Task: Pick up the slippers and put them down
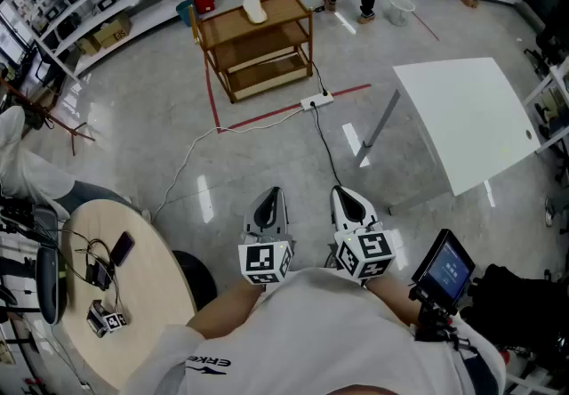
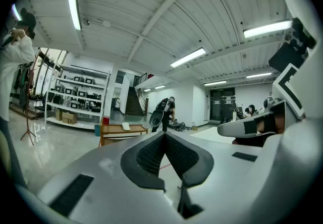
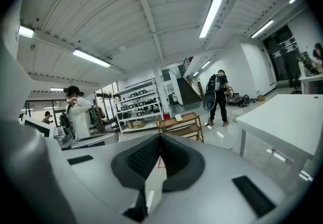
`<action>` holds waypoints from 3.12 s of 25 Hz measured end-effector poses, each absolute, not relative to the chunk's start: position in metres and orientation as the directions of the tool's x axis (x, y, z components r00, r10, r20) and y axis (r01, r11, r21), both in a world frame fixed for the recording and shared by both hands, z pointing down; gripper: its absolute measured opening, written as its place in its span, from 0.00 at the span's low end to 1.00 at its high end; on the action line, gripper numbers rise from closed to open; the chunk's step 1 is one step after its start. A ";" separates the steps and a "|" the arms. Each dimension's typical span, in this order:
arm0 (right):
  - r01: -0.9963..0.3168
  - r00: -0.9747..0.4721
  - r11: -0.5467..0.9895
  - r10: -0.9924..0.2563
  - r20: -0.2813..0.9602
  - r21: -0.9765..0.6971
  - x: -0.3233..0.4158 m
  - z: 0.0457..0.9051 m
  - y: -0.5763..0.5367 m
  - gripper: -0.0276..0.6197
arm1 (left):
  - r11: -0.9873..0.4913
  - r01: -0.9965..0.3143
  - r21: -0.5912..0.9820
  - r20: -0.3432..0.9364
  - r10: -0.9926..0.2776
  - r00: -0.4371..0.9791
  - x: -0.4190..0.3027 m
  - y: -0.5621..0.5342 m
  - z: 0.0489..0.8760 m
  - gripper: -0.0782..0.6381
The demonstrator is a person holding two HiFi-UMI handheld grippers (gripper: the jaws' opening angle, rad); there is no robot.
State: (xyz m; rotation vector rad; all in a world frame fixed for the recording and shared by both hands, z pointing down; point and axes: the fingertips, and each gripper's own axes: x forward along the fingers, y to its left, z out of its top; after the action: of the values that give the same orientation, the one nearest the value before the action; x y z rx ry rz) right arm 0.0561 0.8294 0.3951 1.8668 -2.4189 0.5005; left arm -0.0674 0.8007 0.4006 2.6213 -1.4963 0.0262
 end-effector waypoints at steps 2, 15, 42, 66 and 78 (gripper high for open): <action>-0.948 -0.273 0.222 -0.934 0.229 -0.226 0.057 0.396 0.829 0.05 | -0.502 -0.859 0.099 0.075 -0.857 0.510 -0.067 0.801 0.402 0.11; -0.937 -0.273 0.214 -0.941 0.198 -0.276 0.061 0.396 0.832 0.05 | -0.501 -0.860 0.096 0.088 -0.856 0.509 -0.064 0.803 0.406 0.11; -0.917 -0.339 0.272 -0.917 0.210 -0.292 0.181 0.418 0.806 0.05 | -0.441 -0.893 0.085 0.123 -0.885 0.449 0.052 0.783 0.422 0.11; -0.935 -0.320 0.272 -0.924 0.210 -0.228 0.121 0.408 0.612 0.05 | -0.464 -0.878 0.121 0.089 -0.875 0.475 0.000 0.582 0.419 0.11; -0.937 -0.339 0.309 -0.916 0.215 -0.162 0.075 0.395 0.546 0.05 | -0.469 -0.866 0.176 0.081 -0.870 0.487 -0.036 0.520 0.420 0.11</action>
State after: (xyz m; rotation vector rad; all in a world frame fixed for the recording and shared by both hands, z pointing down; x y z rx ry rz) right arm 0.0754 0.5459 0.3946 1.7559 -2.4737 0.3965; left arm -0.0360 0.5200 0.4197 2.5375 -1.4992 -0.0296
